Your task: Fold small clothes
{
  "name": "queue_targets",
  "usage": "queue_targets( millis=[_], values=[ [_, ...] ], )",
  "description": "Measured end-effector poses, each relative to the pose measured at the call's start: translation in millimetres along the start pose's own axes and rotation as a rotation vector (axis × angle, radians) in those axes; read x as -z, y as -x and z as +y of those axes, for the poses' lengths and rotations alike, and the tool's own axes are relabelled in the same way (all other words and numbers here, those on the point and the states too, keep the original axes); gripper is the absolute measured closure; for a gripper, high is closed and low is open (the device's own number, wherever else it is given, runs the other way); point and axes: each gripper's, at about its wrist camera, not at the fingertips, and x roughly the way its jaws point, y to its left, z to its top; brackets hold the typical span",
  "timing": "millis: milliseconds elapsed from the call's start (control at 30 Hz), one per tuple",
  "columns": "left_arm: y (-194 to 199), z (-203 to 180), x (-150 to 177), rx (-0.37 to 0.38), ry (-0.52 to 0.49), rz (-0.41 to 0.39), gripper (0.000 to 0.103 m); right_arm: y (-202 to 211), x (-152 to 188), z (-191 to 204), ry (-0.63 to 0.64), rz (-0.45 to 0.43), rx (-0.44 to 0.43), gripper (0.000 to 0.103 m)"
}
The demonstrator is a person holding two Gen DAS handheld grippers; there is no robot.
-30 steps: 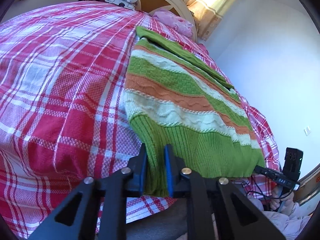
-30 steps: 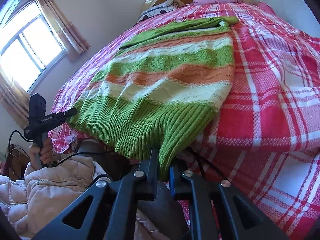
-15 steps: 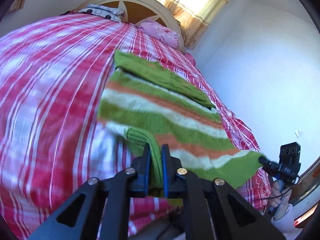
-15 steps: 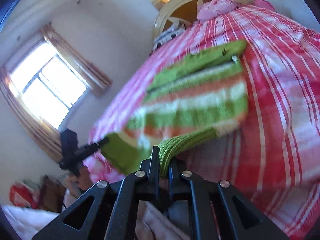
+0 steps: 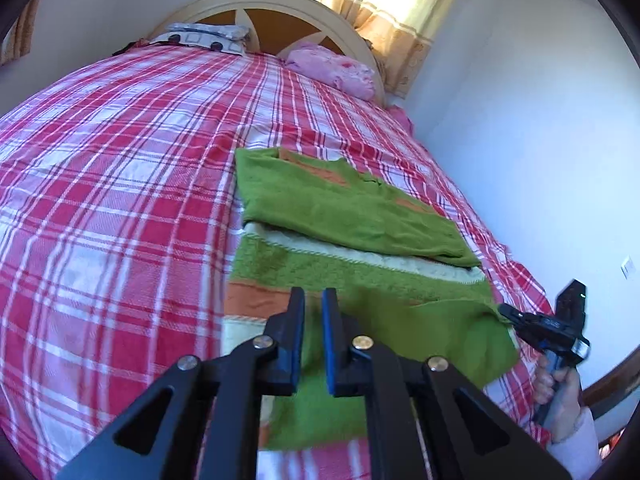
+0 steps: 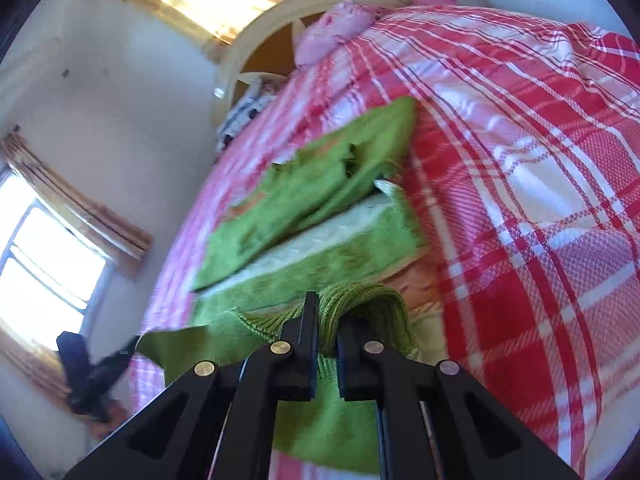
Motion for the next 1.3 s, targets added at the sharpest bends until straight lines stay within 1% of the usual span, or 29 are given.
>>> queue_targets(
  millis=[33, 67, 100, 167, 200, 267, 300, 367, 400, 433, 533, 600, 700, 767, 900, 967, 1033, 1100, 1133, 1167, 1200, 1300],
  values=[
    [2.7, 4.3, 0.3, -0.002, -0.01, 0.001, 0.084, -4.0, 0.6, -2.7, 0.001, 0.002, 0.008, 0.097],
    [4.1, 9.9, 0.8, 0.001, -0.016, 0.006, 0.07, -6.9, 1.8, -5.2, 0.001, 0.004, 0.011, 0.097],
    [3.5, 13.1, 0.5, 0.009, -0.018, 0.012, 0.059, -10.0, 4.3, -6.7, 0.003, 0.008, 0.007, 0.096],
    [3.5, 15.9, 2.5, 0.026, -0.04, 0.017, 0.052, -11.8, 7.0, -5.4, 0.013, 0.007, 0.006, 0.096],
    [2.1, 14.9, 3.0, 0.033, -0.047, 0.019, 0.052, -10.9, 8.1, -4.2, 0.024, 0.004, -0.001, 0.094],
    [-6.1, 10.5, 6.6, 0.058, -0.066, 0.049, 0.052, -6.3, 10.0, 2.0, 0.052, -0.001, -0.01, 0.089],
    [-12.4, 7.3, 7.8, 0.05, -0.081, 0.065, 0.052, -0.6, 12.1, 5.3, 0.069, -0.013, -0.02, 0.085],
    [-28.0, 1.1, 11.7, 0.011, -0.118, 0.092, 0.052, 13.3, 19.2, 14.1, 0.109, -0.047, -0.02, 0.072],
    [-35.5, -0.5, 13.8, 0.002, -0.13, 0.108, 0.052, 21.3, 23.3, 20.6, 0.138, -0.072, 0.001, 0.06],
    [-42.9, -2.1, 15.5, -0.003, -0.14, 0.12, 0.052, 28.1, 26.9, 25.7, 0.163, -0.096, 0.021, 0.055],
    [-58.2, -7.5, 20.3, 0.002, -0.16, 0.134, 0.052, 46.0, 38.5, 38.2, 0.231, -0.151, 0.073, 0.055],
    [-61.2, -11.6, 22.7, -0.006, -0.181, 0.123, 0.052, 54.8, 45.2, 46.8, 0.29, -0.176, 0.122, 0.055],
    [-65.9, -11.0, 23.5, -0.02, -0.186, 0.117, 0.052, 57.9, 46.7, 55.1, 0.343, -0.188, 0.181, 0.055],
    [-71.6, -5.3, 21.8, -0.022, -0.162, 0.135, 0.052, 58.6, 46.2, 56.5, 0.344, -0.183, 0.178, 0.055],
    [-72.1, 5.1, 16.5, 0.029, -0.091, 0.149, 0.052, 50.0, 41.7, 56.0, 0.305, -0.162, 0.159, 0.055],
    [-72.5, 5.7, 17.6, 0.028, -0.073, 0.158, 0.052, 44.3, 39.4, 56.8, 0.297, -0.158, 0.156, 0.055],
    [-71.8, 0.9, 20.3, 0.021, -0.076, 0.163, 0.052, 40.7, 37.0, 57.0, 0.296, -0.153, 0.154, 0.055],
    [-70.8, -5.5, 24.7, 0.019, -0.091, 0.167, 0.057, 38.7, 34.4, 56.2, 0.287, -0.156, 0.155, 0.055],
    [-70.5, -9.6, 27.0, 0.005, -0.108, 0.169, 0.061, 38.6, 32.9, 55.4, 0.281, -0.157, 0.154, 0.055],
    [-70.4, -11.5, 27.3, -0.013, -0.119, 0.17, 0.069, 38.6, 31.9, 54.1, 0.278, -0.158, 0.154, 0.055],
    [-69.5, -12.2, 26.4, -0.028, -0.12, 0.169, 0.072, 38.8, 30.5, 52.2, 0.274, -0.159, 0.16, 0.055],
    [-69.5, -2.1, 21.9, -0.005, -0.062, 0.167, 0.071, 39.7, 27.6, 45.4, 0.265, -0.157, 0.183, 0.055]
  ],
)
